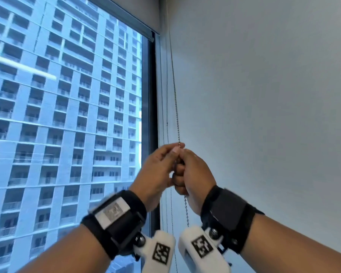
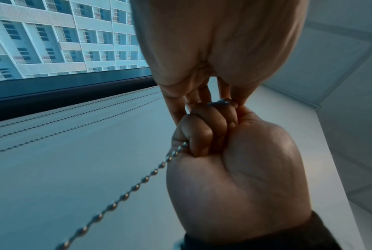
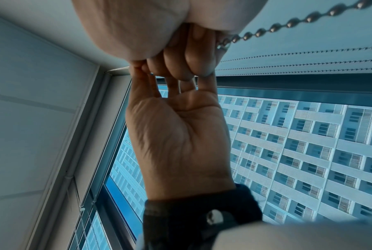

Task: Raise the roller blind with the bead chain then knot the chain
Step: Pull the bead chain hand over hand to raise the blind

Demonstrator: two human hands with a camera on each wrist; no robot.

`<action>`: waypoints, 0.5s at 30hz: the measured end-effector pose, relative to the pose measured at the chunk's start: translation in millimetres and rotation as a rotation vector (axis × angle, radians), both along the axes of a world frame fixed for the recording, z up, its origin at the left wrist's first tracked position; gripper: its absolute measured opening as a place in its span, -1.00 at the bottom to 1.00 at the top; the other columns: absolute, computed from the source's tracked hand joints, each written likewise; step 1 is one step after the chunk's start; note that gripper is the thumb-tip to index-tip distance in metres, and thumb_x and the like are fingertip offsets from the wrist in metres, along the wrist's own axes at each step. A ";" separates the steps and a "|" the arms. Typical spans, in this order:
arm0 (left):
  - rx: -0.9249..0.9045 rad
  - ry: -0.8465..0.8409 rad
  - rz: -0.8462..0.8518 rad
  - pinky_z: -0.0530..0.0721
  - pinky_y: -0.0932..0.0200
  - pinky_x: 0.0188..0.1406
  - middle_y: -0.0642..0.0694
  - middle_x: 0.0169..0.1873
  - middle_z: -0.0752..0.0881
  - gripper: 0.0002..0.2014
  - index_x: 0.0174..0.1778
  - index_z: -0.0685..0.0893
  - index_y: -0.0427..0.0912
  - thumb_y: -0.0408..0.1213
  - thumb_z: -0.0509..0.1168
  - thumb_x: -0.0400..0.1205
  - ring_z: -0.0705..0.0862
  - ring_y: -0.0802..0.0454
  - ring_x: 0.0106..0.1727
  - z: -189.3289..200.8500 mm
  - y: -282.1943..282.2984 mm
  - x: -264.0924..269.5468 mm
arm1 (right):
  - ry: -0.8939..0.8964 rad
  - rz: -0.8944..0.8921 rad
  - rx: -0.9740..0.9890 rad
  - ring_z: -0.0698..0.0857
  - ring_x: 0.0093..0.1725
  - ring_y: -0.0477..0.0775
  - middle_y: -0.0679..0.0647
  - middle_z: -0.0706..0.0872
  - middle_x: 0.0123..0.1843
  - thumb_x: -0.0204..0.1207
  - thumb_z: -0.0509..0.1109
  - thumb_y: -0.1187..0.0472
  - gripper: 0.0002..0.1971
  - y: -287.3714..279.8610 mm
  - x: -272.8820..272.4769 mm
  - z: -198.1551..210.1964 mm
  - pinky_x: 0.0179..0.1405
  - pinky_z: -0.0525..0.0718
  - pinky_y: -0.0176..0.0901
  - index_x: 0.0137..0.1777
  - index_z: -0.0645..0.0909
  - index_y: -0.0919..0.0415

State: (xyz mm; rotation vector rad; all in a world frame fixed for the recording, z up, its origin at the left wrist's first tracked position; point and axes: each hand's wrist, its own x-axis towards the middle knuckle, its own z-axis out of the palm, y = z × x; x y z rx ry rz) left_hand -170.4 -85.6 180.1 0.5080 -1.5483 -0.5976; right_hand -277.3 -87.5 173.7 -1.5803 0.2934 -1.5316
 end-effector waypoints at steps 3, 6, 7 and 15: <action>0.009 -0.006 -0.022 0.69 0.11 -0.41 -0.07 -0.28 0.77 -0.75 0.29 0.71 -0.10 -0.16 0.24 0.77 0.75 0.03 -0.32 -6.4 -6.2 1.9 | 0.011 -0.002 -0.008 0.18 -0.61 -0.11 -0.07 0.26 -0.55 0.75 0.08 0.07 -0.65 -5.1 1.4 -4.8 -0.63 0.14 -0.26 -0.27 0.49 0.06; 0.012 -0.003 -0.040 0.70 0.08 -0.34 -0.12 -0.21 0.78 -0.74 0.29 0.72 -0.11 -0.14 0.25 0.76 0.76 0.00 -0.26 -12.5 -16.2 7.0 | 0.020 -0.009 -0.009 0.17 -0.60 -0.11 -0.06 0.27 -0.54 0.76 0.07 0.08 -0.65 -12.6 4.5 -9.9 -0.66 0.17 -0.27 -0.26 0.51 0.06; 0.009 -0.004 -0.042 0.71 0.06 -0.27 -0.15 -0.15 0.79 -0.73 0.28 0.73 -0.11 -0.11 0.26 0.75 0.77 -0.03 -0.19 -14.6 -20.0 10.1 | 0.025 -0.020 -0.010 0.18 -0.59 -0.10 -0.06 0.28 -0.53 0.76 0.07 0.08 -0.65 -14.9 4.9 -11.0 -0.65 0.17 -0.27 -0.25 0.52 0.06; 0.104 0.030 0.267 0.60 -0.04 0.45 -0.02 0.30 0.74 -0.61 0.36 0.67 0.00 0.04 0.35 0.65 0.69 0.10 0.33 -60.8 -71.6 55.3 | 0.024 -0.089 0.035 0.14 -0.56 -0.08 -0.07 0.25 -0.48 0.69 0.07 0.20 -0.69 -52.1 6.1 -34.5 -0.66 0.13 -0.26 -0.34 0.27 0.04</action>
